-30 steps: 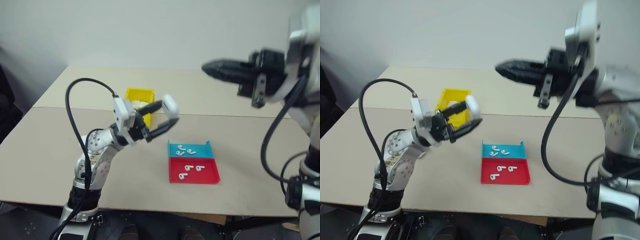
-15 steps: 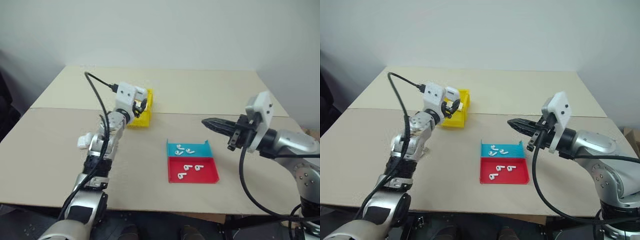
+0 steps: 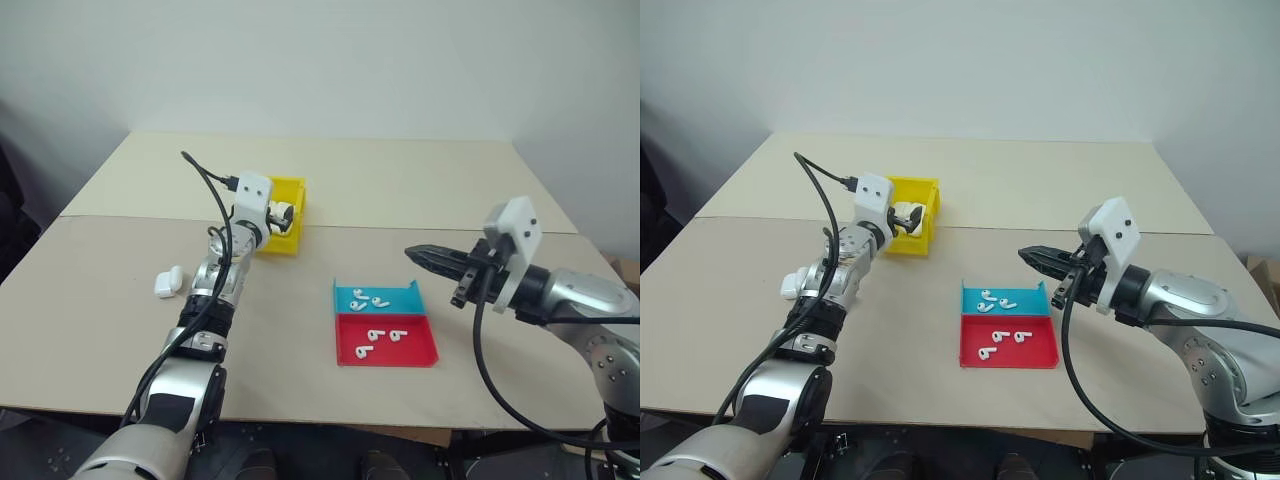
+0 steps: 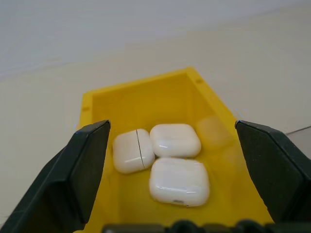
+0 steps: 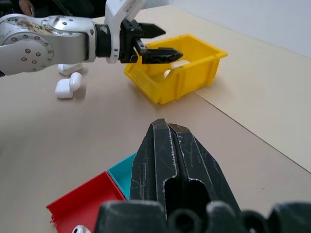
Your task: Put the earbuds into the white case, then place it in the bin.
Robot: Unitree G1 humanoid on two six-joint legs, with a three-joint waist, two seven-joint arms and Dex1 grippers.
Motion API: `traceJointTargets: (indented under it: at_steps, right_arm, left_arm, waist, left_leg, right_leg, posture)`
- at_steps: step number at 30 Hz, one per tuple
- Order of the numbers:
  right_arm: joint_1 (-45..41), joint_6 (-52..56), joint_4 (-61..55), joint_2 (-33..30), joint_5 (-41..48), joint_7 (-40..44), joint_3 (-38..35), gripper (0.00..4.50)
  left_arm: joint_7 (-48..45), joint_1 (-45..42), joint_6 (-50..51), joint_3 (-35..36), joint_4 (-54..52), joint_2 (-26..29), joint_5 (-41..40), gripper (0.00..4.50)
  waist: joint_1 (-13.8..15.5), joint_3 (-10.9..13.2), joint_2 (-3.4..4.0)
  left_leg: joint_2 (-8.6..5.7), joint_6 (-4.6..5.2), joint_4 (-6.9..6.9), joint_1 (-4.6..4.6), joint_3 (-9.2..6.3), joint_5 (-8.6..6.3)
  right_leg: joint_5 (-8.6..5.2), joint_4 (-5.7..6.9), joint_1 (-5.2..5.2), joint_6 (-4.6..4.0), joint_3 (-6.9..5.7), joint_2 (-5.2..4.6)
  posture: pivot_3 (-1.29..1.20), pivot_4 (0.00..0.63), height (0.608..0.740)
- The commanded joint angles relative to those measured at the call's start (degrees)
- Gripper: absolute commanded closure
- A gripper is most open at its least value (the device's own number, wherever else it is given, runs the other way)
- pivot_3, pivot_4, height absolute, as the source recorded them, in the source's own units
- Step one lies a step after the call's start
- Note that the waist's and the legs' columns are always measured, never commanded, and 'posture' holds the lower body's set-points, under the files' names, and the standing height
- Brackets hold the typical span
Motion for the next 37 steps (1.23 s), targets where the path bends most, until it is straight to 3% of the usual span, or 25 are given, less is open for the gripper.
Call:
traceJointTargets:
  at_steps: [1,7,13,22,28,37]
  right_arm:
    - [0.49,-1.56,-1.45,-2.20,-2.63,0.48,1.02,4.50]
    - [5.84,-6.54,-0.89,-8.60,-7.82,7.94,1.96,4.50]
    - [18.24,-20.00,3.33,-17.43,-11.72,26.04,-9.33,4.50]
    - [27.25,-32.86,13.76,-21.30,-14.11,44.41,-26.20,4.50]
    - [28.96,-35.01,15.70,-21.78,-15.54,47.21,-28.71,4.50]
    - [29.08,-33.28,12.83,-20.66,-15.30,44.96,-27.28,4.50]
  left_arm:
    - [-12.00,2.35,-2.77,4.35,-7.00,0.86,-9.63,0.03]
    - [-26.46,13.37,4.53,3.65,-23.43,7.14,-17.45,0.03]
    - [-43.84,30.11,11.49,9.30,-42.15,23.11,-29.08,0.03]
    - [-61.01,49.91,15.02,23.35,-50.57,40.80,-37.23,0.03]
    - [-64.61,56.45,14.07,27.57,-51.18,44.15,-36.79,0.03]
    - [-63.77,54.69,16.65,27.80,-51.45,44.43,-39.50,0.03]
  waist:
    - [-0.10,0.00,0.01]
    - [-0.45,-0.01,0.02]
    - [-0.21,-0.01,0.02]
    - [-0.42,0.02,0.01]
    - [-0.35,0.01,0.01]
    - [-0.24,0.01,0.00]
  left_leg:
    - [0.00,0.00,0.00,0.00,0.00,0.00]
    - [0.02,-0.01,-0.02,0.03,0.02,0.01]
    - [0.05,-0.04,-0.01,0.08,0.03,0.02]
    - [0.19,-0.06,-0.10,0.89,0.15,0.00]
    - [0.22,-0.06,-0.14,1.02,0.25,0.00]
    - [0.21,-0.06,-0.16,0.97,0.26,-0.01]
  right_leg:
    - [0.00,0.01,-0.01,0.00,0.00,0.00]
    - [0.00,0.03,-0.03,0.00,0.04,0.01]
    - [-0.01,0.03,0.02,0.00,0.03,0.00]
    - [-0.06,-0.25,0.84,0.00,-0.03,-0.01]
    - [-0.09,-0.31,0.90,-0.04,0.02,-0.02]
    - [-0.09,-0.32,0.87,-0.04,0.03,-0.02]
  posture:
    - [0.00,0.150,0.740]
    - [0.00,0.150,0.740]
    - [0.00,0.150,0.740]
    - [0.00,0.150,0.740]
    - [0.00,0.150,0.740]
    - [0.00,0.150,0.740]
